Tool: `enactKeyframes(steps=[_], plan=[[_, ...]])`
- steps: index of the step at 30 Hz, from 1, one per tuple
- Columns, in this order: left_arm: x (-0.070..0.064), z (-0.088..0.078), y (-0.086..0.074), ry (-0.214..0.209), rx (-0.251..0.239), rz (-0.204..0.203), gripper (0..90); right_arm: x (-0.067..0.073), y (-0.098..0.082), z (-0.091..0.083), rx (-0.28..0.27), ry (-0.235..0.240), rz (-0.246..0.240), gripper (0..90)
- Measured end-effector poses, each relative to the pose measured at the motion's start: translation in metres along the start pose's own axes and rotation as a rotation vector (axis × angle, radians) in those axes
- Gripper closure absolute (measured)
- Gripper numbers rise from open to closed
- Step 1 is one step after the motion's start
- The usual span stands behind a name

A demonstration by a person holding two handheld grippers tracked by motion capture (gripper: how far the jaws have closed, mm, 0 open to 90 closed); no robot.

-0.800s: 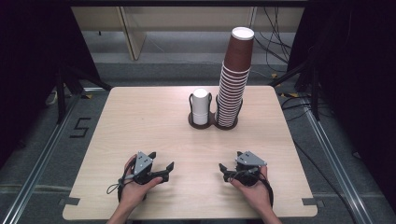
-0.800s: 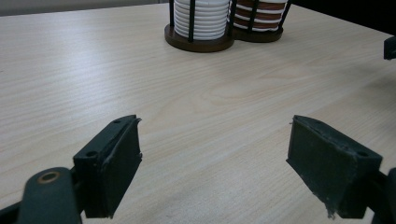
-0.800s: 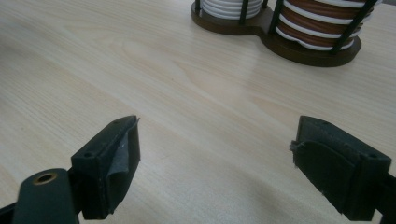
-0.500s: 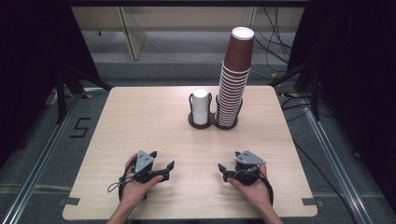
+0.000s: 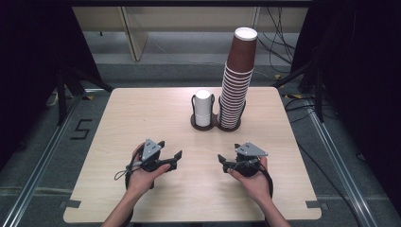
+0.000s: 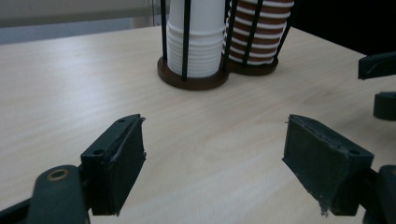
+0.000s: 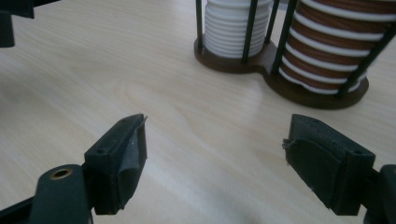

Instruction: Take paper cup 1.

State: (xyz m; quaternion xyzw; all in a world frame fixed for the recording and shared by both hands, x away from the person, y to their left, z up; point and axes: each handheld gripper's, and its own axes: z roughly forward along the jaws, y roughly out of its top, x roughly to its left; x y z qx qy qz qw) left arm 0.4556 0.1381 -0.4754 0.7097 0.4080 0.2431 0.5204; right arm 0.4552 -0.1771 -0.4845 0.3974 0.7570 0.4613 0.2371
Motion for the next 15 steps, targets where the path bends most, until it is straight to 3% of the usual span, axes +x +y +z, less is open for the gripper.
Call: enactKeyframes(steps=[3,4,5,6,7,8,9,10,11,12,15], plan=[[0.004,0.013,0.023,0.001,-0.013,0.022,20.4,-0.001,0.012,0.011,-0.016,-0.008,-0.010,21.4],[0.005,0.021,0.039,0.006,-0.028,0.029,20.6,0.001,0.015,0.015,-0.030,0.001,0.021,21.3],[0.005,0.021,0.039,0.006,-0.028,0.029,20.9,0.002,0.020,0.021,-0.042,0.008,0.029,21.3],[0.024,0.023,0.056,0.004,-0.015,0.321,21.4,0.001,0.025,0.024,-0.038,0.004,0.014,21.3],[0.007,0.029,0.055,0.004,-0.039,0.043,21.7,0.002,0.029,0.030,-0.057,0.006,0.022,21.5],[0.006,0.033,0.062,0.001,-0.034,0.035,22.1,0.002,0.032,0.035,-0.053,-0.001,0.010,21.7],[0.009,0.043,0.076,-0.005,-0.046,0.078,22.9,0.001,0.034,0.039,-0.056,-0.005,0.009,21.7],[0.009,0.043,0.076,-0.005,-0.046,0.078,23.6,0.001,0.034,0.039,-0.056,-0.005,0.009,21.7],[0.009,0.047,0.081,-0.011,-0.042,0.063,23.6,0.003,0.037,0.046,-0.058,0.002,0.053,21.7],[0.010,0.052,0.087,-0.015,-0.045,0.059,24.2,0.003,0.040,0.056,-0.064,-0.002,0.066,21.8],[0.011,0.071,0.104,-0.011,-0.038,0.061,24.6,0.001,0.044,0.067,-0.057,-0.015,0.072,22.3]])
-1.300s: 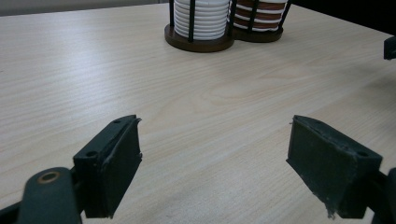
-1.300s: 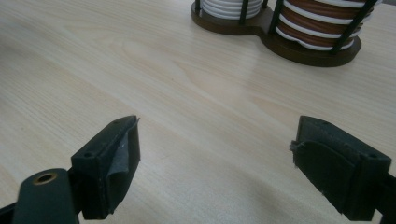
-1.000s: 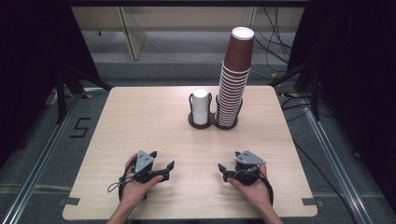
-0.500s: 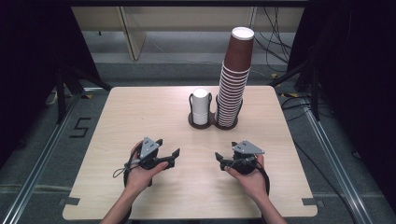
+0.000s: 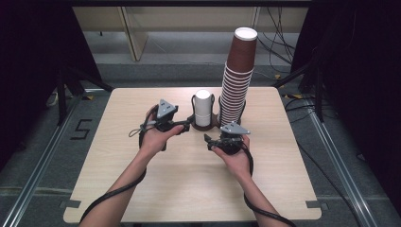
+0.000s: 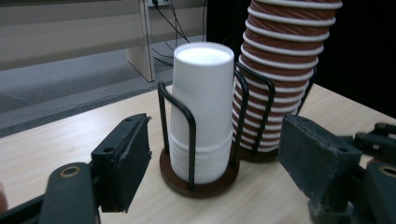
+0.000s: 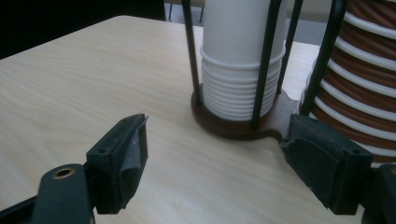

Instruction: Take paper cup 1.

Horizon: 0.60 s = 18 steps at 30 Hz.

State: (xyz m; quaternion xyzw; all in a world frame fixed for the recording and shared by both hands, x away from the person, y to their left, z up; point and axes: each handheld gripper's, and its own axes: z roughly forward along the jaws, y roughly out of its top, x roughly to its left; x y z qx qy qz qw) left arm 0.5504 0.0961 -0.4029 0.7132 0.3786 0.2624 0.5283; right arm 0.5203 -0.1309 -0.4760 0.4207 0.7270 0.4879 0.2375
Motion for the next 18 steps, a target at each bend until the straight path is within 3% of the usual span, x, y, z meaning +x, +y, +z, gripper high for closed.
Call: enactKeyframes(steps=[10,17,18], plan=[[0.001,0.042,0.026,0.023,0.035,0.029,28.2,0.000,0.013,0.029,-0.012,-0.042,0.022,25.9],[-0.002,0.055,0.034,0.018,0.047,0.076,28.9,-0.003,0.018,0.043,0.010,-0.062,0.027,26.7],[-0.003,0.057,0.035,0.019,0.050,0.080,29.0,-0.003,0.019,0.047,0.009,-0.071,0.046,27.0]])
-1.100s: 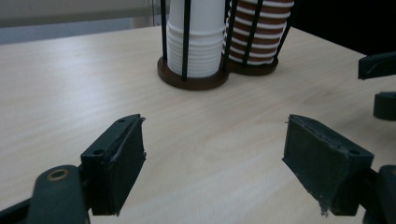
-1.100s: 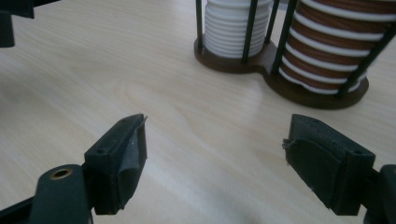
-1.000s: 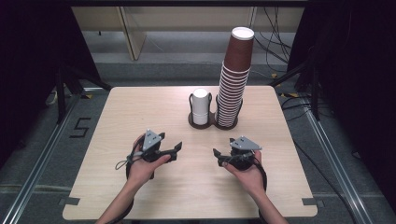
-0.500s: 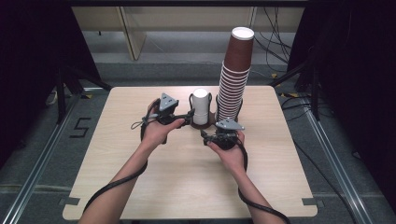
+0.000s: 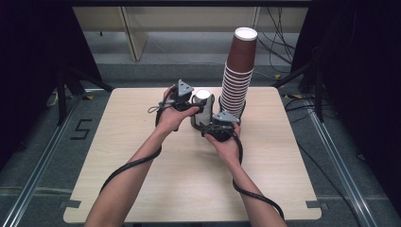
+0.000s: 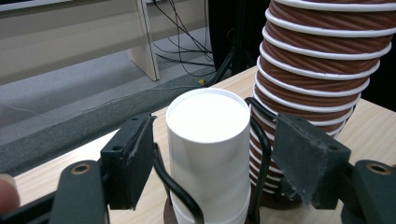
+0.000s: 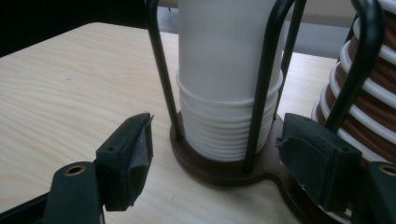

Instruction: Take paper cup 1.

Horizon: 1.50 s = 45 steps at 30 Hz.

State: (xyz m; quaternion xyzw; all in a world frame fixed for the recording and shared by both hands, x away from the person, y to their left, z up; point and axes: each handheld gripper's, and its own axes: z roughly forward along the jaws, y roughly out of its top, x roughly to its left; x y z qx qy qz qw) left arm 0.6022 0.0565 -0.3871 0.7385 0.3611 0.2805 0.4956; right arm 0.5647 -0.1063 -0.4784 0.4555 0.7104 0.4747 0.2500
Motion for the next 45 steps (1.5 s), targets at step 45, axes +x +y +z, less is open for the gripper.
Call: enactKeyframes(steps=[45], plan=[[0.002,0.031,-0.001,0.017,0.046,0.010,28.9,0.005,-0.002,0.043,0.006,-0.077,0.012,28.3]])
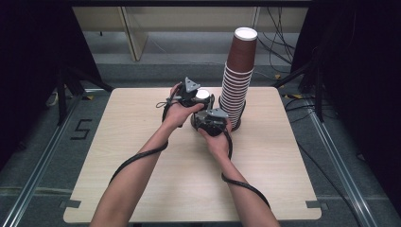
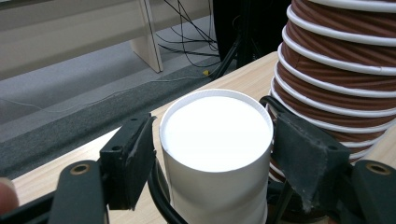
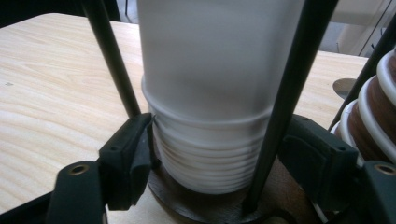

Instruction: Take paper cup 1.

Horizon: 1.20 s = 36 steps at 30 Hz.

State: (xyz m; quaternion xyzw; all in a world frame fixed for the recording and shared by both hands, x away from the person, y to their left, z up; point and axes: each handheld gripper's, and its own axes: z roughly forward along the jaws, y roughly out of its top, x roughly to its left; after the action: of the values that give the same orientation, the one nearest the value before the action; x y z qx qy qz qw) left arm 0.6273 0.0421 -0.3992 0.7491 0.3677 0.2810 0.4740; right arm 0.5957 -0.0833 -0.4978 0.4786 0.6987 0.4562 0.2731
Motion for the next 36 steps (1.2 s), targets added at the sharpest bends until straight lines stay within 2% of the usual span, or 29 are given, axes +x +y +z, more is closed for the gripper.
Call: enactKeyframes(steps=[1,5,7,8,9,10,12,14,16,17,20,21,23,26,27,28,29,30,32,33,36], plan=[[0.0001,0.0002,-0.0001,-0.001,0.001,-0.001,29.1,-0.0005,0.0009,-0.0007,0.007,-0.006,-0.011,28.7],[0.0013,0.0012,-0.0004,0.000,0.000,-0.007,29.7,0.0002,0.0007,0.0001,0.000,0.004,0.001,28.9],[0.0020,0.0016,-0.0005,0.001,0.000,-0.008,30.2,-0.0001,0.0012,-0.0009,0.006,-0.005,-0.010,29.8],[0.0020,0.0020,-0.0007,-0.001,0.001,-0.010,30.9,-0.0009,0.0014,-0.0005,0.003,-0.016,-0.031,30.3],[0.0020,0.0020,-0.0007,-0.001,0.001,-0.010,31.3,-0.0009,0.0014,-0.0005,0.003,-0.016,-0.031,30.3],[0.0019,0.0023,-0.0008,-0.002,0.001,-0.012,31.3,0.0000,0.0018,-0.0016,0.007,-0.005,-0.010,30.4],[0.0021,0.0033,-0.0008,-0.006,-0.001,-0.014,32.4,-0.0012,0.0020,0.0001,-0.007,-0.013,-0.029,30.3],[0.0017,0.0048,-0.0013,-0.008,0.003,-0.026,32.3,-0.0003,0.0024,-0.0015,0.009,-0.008,-0.007,30.3],[0.0015,0.0056,-0.0018,-0.012,0.004,-0.027,31.9,0.0001,0.0028,-0.0025,0.016,-0.008,-0.004,30.4],[0.0014,0.0064,-0.0026,-0.009,0.004,-0.037,30.9,-0.0003,0.0025,-0.0011,-0.001,-0.007,-0.011,30.4],[0.0023,0.0075,-0.0033,-0.014,0.007,-0.046,30.7,0.0002,0.0021,-0.0001,-0.009,-0.007,-0.005,30.3],[0.0025,0.0080,-0.0035,-0.014,0.007,-0.051,31.0,-0.0014,0.0023,0.0001,-0.007,-0.002,-0.027,30.3],[0.0029,0.0090,-0.0038,-0.020,0.011,-0.043,32.2,-0.0010,0.0022,-0.0004,-0.007,-0.015,-0.029,30.4],[0.0028,0.0092,-0.0035,-0.021,0.011,-0.035,32.6,-0.0008,0.0022,-0.0002,-0.013,-0.009,-0.028,30.4],[0.0026,0.0093,-0.0038,-0.022,0.008,-0.031,32.7,-0.0016,0.0028,-0.0025,0.009,-0.009,-0.033,30.5],[0.0026,0.0093,-0.0038,-0.022,0.008,-0.031,32.9,-0.0016,0.0028,-0.0025,0.009,-0.009,-0.033,30.5],[0.0036,0.0086,-0.0042,-0.025,0.013,-0.021,33.0,-0.0002,0.0022,-0.0027,0.012,-0.006,-0.006,30.5],[0.0036,0.0086,-0.0042,-0.025,0.013,-0.021,33.1,-0.0002,0.0022,-0.0027,0.012,-0.006,-0.006,30.5],[0.0036,0.0085,-0.0040,-0.029,0.003,-0.039,33.5,-0.0008,0.0020,-0.0004,-0.016,0.006,-0.008,30.5],[0.0035,0.0081,-0.0038,-0.030,0.000,-0.038,33.6,-0.0003,0.0021,-0.0010,-0.015,0.016,0.006,30.5],[0.0033,0.0072,-0.0031,-0.032,-0.005,-0.032,33.9,-0.0008,0.0027,-0.0020,-0.019,0.017,-0.010,30.1]])
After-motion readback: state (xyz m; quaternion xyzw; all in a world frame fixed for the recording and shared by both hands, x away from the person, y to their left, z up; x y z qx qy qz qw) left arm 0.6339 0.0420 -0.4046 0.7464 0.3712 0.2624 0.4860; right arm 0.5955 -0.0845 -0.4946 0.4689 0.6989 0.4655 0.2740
